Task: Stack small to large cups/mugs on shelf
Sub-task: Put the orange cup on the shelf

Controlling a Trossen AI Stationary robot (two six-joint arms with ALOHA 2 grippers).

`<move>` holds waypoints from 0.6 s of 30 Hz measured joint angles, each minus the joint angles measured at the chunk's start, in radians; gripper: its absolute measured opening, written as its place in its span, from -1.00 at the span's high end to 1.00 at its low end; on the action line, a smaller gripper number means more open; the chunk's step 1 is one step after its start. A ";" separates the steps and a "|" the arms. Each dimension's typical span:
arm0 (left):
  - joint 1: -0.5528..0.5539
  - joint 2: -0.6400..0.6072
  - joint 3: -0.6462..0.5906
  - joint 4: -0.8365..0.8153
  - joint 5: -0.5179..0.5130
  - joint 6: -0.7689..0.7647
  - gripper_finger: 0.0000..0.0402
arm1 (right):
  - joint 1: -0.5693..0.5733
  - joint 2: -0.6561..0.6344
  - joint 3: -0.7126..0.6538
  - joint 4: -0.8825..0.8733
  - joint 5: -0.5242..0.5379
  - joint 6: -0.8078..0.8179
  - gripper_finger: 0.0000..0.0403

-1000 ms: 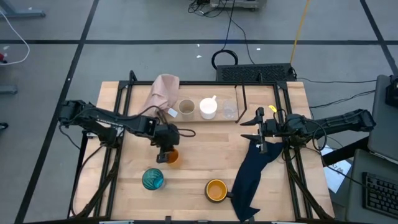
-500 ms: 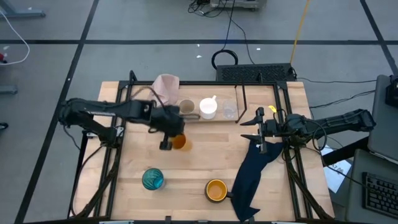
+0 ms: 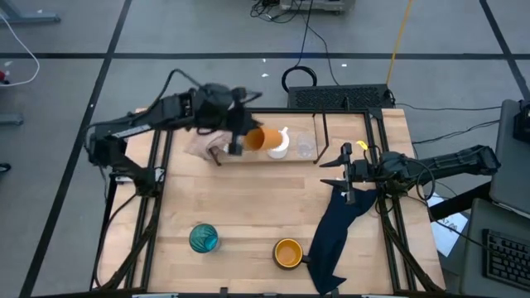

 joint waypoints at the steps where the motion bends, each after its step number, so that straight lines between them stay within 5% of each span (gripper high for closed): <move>1: 0.018 0.023 0.028 0.002 0.015 0.013 0.99 | 0.000 -0.001 0.000 -0.007 0.000 0.000 0.03; 10: 0.069 0.191 0.265 -0.134 0.096 0.055 0.99 | -0.001 -0.011 0.000 -0.008 0.009 -0.005 0.03; 18: 0.032 0.192 0.272 -0.150 0.172 0.069 0.99 | -0.010 -0.013 0.000 0.048 0.214 -0.119 0.03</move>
